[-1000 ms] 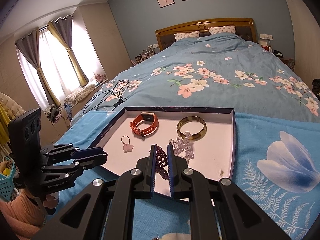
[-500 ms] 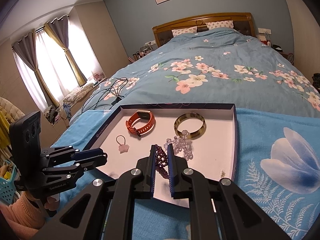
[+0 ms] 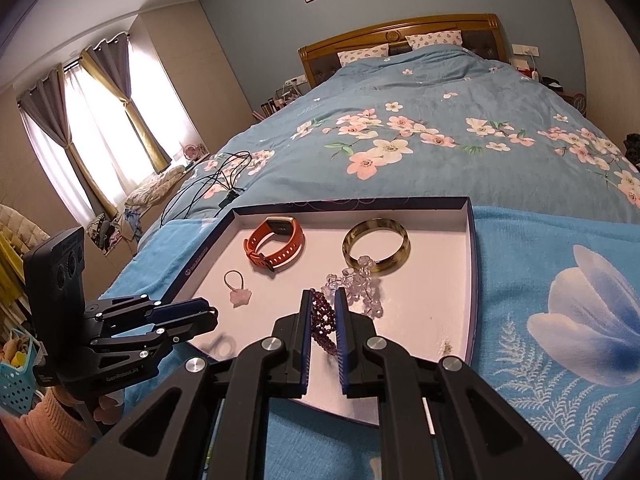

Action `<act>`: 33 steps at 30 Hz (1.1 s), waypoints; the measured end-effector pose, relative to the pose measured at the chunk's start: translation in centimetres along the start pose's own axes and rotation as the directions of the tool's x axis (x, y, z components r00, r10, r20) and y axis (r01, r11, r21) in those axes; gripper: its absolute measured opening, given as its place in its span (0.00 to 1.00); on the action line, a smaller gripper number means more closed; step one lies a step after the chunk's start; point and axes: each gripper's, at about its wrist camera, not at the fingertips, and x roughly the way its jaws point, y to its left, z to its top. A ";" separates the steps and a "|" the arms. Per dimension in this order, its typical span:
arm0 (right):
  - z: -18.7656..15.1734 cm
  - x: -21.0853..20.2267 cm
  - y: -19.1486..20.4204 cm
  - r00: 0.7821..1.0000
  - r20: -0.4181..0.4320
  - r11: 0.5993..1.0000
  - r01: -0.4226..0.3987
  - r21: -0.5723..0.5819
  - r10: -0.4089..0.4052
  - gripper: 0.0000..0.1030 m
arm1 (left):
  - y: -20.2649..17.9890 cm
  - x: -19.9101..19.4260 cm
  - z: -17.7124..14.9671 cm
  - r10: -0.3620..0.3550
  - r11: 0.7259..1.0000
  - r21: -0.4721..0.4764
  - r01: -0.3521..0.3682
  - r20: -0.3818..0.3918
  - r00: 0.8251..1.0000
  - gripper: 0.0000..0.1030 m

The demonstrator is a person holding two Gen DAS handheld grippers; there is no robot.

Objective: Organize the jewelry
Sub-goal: 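Lower and release the purple bracelet in the tray while the left tool drops the black ring there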

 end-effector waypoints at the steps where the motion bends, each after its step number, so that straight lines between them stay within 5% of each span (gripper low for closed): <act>1: 0.0 0.1 0.0 1.000 -0.002 1.000 -0.001 0.002 0.001 0.09 | 0.0 0.1 0.0 0.000 1.000 -0.001 0.000 -0.003 1.000 0.22; 33: 0.3 1.1 -0.2 1.000 -0.021 1.000 -0.015 0.010 0.016 0.09 | 1.9 4.9 2.7 0.001 0.998 -0.069 -0.006 -0.070 0.998 0.22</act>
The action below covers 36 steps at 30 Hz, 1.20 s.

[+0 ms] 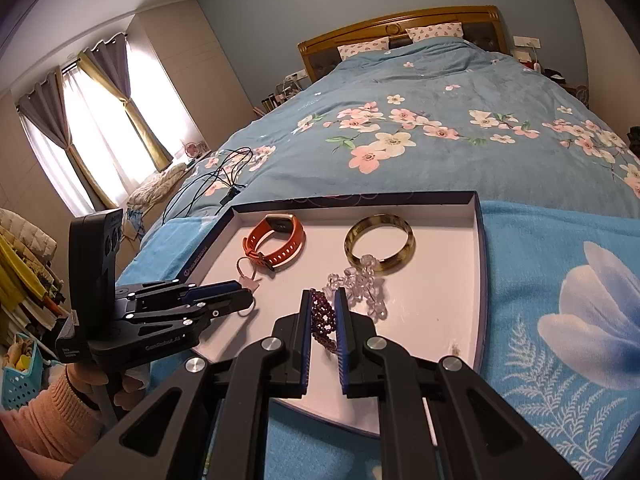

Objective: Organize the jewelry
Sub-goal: 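Lower and release the purple bracelet in the tray while the left tool drops the black ring there, then withdraw both open tools from the tray toward the rings on the duvet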

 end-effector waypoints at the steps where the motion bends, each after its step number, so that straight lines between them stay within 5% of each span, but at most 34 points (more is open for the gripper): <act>1: 0.1 0.0 0.0 1.000 -0.001 1.000 0.000 0.000 0.000 0.09 | 0.0 0.0 0.2 -0.001 1.000 -0.004 0.001 0.003 1.000 0.22; 28: -0.1 1.6 -2.2 0.997 -0.041 0.995 0.067 0.076 -0.064 0.13 | -0.8 -6.3 -2.1 0.036 0.998 0.048 -0.042 0.128 0.991 0.33; 36: -0.2 -0.7 -1.3 0.997 0.008 0.996 0.074 0.050 -0.075 0.23 | -1.3 -9.9 -4.9 0.021 0.996 0.081 -0.036 0.181 0.983 0.37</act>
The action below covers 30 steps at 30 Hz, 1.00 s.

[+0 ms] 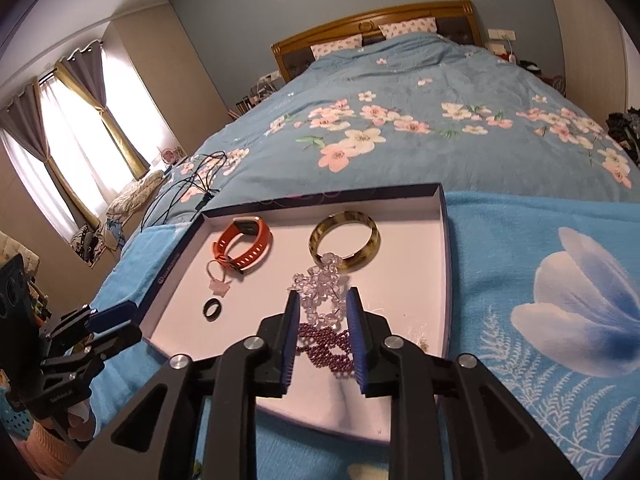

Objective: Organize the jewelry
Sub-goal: 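Withdraw both open tools from the tray toward the rings on the duvet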

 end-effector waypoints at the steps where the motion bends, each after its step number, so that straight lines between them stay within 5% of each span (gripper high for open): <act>1: -0.2 -0.6 0.2 1.000 0.008 1.000 -0.004 -0.007 0.004 0.24 | -0.1 -0.4 -0.3 0.001 1.000 0.003 -0.001 0.004 1.000 0.38; 9: -2.2 -4.9 1.7 0.999 0.051 0.997 -0.014 -0.081 0.018 0.38 | -1.0 -2.5 -3.0 -0.013 0.999 0.036 0.013 -0.005 1.000 0.42; 30: -11.1 -5.1 3.6 0.991 -0.114 0.981 0.042 -0.191 -0.065 0.39 | -3.7 -1.2 -7.0 -0.044 0.995 0.080 0.056 -0.149 0.988 0.41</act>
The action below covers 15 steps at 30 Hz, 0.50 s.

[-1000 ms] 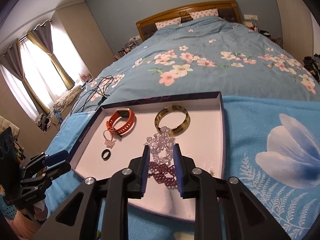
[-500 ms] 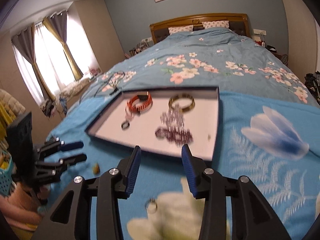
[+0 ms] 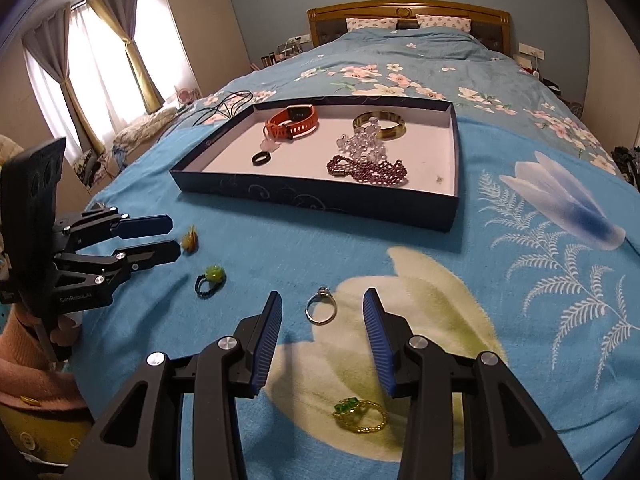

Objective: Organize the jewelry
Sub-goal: 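Withdraw both open tools from the tray toward the rings on the duvet, then grasp the silver ring with the right tool while the left tool grasps the green jade ring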

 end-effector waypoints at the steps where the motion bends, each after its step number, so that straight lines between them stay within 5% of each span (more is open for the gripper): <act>1: 0.0 0.2 0.2 1.000 -0.006 1.000 0.007 -0.006 -0.007 0.39 | -0.1 0.2 0.0 -0.006 1.000 -0.003 0.006 -0.011 1.000 0.41; 8: -0.1 1.1 1.5 0.997 -0.026 0.995 0.076 -0.072 -0.078 0.38 | -0.1 1.2 0.1 -0.037 0.999 -0.022 0.036 -0.047 0.998 0.39; 15: -0.1 1.2 1.6 0.995 -0.027 0.992 0.095 -0.080 -0.098 0.21 | 0.1 1.6 0.3 -0.035 0.999 -0.034 0.033 -0.051 0.998 0.37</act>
